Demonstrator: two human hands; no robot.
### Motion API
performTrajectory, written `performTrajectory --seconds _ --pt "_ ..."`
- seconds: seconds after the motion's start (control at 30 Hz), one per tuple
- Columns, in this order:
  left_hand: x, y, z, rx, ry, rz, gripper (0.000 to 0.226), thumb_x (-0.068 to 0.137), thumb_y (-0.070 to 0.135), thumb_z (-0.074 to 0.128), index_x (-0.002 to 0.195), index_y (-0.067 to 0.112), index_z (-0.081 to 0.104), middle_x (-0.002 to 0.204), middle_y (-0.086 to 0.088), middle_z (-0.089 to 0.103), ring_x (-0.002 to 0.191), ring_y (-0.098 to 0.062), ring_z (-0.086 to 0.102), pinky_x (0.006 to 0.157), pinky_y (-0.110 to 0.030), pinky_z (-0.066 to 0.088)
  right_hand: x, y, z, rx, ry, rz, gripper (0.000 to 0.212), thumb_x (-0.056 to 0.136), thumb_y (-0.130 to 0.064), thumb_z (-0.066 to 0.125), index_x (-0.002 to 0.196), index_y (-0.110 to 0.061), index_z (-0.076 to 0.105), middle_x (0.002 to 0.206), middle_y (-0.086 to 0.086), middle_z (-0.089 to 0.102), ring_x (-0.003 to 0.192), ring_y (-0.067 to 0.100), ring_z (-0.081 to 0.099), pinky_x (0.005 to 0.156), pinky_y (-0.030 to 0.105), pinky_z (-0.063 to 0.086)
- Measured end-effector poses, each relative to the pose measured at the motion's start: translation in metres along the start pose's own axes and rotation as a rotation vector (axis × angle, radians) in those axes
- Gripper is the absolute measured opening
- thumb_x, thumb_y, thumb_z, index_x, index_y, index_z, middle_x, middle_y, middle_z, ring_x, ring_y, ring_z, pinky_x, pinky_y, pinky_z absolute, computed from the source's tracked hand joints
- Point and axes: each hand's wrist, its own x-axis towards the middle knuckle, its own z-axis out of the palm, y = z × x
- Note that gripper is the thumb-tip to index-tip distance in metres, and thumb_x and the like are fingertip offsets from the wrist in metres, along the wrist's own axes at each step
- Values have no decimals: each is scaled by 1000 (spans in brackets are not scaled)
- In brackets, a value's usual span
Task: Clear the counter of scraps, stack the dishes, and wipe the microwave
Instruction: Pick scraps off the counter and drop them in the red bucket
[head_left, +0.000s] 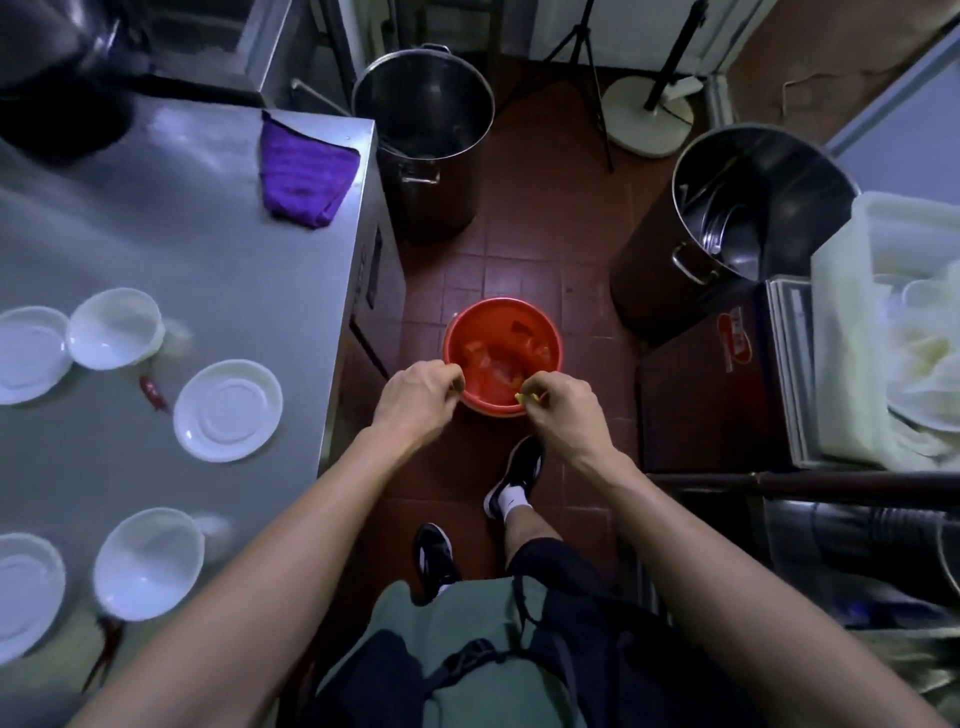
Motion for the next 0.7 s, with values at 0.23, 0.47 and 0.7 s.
performTrajectory --seconds 0.23,0.47,0.7 --pt "87 32 7 38 -89 -8 10 90 28 65 99 27 67 95 6 64 97 -21 61 78 -34 49 77 55 -29 25 -77 88 11 90 -28 68 96 -21 72 99 0 70 95 22 64 80 41 54" --pt "149 54 31 40 -173 -27 11 91 28 65 102 29 66 99 9 63 97 -17 60 80 -35 51 127 97 -38 62 -123 136 7 89 -27 67 92 -22 71 94 -3 70 88 20 64 77 40 55" --pt "199 38 53 -10 -284 -49 10 90 25 64 98 30 64 97 11 62 97 -16 60 76 -34 50 152 118 -20 86 -186 249 6 89 -26 65 93 -23 70 93 -4 68 89 20 64 75 36 52"
